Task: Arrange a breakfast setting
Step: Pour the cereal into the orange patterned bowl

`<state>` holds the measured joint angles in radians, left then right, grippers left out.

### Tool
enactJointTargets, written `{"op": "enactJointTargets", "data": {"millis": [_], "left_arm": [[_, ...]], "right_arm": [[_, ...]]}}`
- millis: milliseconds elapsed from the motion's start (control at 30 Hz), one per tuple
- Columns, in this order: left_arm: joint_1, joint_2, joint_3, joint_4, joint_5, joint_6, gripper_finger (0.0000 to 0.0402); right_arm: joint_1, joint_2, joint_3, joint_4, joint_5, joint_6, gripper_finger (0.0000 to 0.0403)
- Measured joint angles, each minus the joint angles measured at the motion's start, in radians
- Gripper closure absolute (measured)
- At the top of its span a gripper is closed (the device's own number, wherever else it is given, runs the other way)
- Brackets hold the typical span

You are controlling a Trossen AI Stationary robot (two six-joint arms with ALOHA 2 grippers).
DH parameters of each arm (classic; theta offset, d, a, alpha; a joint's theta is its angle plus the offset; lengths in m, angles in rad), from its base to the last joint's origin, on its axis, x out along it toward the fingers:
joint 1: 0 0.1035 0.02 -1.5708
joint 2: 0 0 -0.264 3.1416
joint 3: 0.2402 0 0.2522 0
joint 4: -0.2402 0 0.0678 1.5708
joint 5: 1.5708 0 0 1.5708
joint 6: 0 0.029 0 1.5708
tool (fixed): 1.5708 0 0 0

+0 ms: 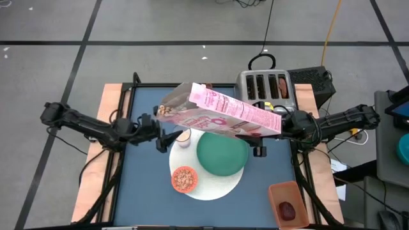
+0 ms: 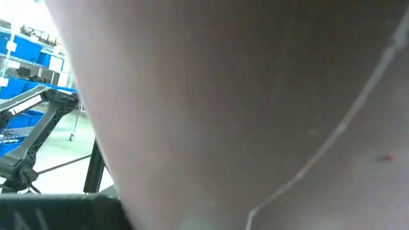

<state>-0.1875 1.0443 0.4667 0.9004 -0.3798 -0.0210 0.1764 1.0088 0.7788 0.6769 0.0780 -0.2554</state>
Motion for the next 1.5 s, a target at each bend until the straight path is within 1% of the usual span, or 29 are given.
{"op": "enactJointTargets", "data": {"millis": [100, 233, 467, 633, 700, 867, 1067, 1367, 1500], "left_arm": [[0.013, 0.039, 0.000, 0.065, 0.031, -0.006, 0.0004], [0.024, 0.089, 0.042, 0.080, 0.065, -0.005, 0.0004], [0.024, 0.213, 0.201, 0.071, 0.071, 0.075, 0.0004], [0.024, 0.286, 0.295, 0.067, 0.150, 0.098, 0.0004], [0.025, 0.306, 0.322, 0.066, 0.161, 0.099, 0.0004], [0.040, 0.333, 0.375, 0.049, 0.182, 0.094, 0.0004], [0.056, 0.352, 0.427, 0.037, 0.255, 0.094, 0.0004], [0.070, 0.354, 0.431, 0.039, 0.273, 0.087, 0.0004], [0.071, 0.354, 0.431, 0.039, 0.277, 0.113, 0.0004]], "right_arm": [[0.000, 0.000, 0.000, 0.000, 0.000, 0.000, 0.0186], [0.000, 0.000, 0.000, 0.000, 0.000, 0.000, 0.0186], [0.000, 0.000, 0.000, 0.000, 0.000, 0.000, 0.0186], [0.000, 0.000, 0.000, 0.000, -0.001, 0.000, 0.0186], [0.000, 0.000, 0.000, 0.000, -0.001, 0.000, 0.0186], [0.000, 0.000, 0.000, 0.000, -0.003, 0.000, 0.0186], [0.000, 0.000, 0.000, 0.000, -0.004, -0.008, 0.0186], [0.000, 0.002, 0.000, 0.000, -0.004, -0.026, 0.0186], [0.000, 0.005, 0.000, -0.006, -0.003, -0.027, 0.0186]]}}
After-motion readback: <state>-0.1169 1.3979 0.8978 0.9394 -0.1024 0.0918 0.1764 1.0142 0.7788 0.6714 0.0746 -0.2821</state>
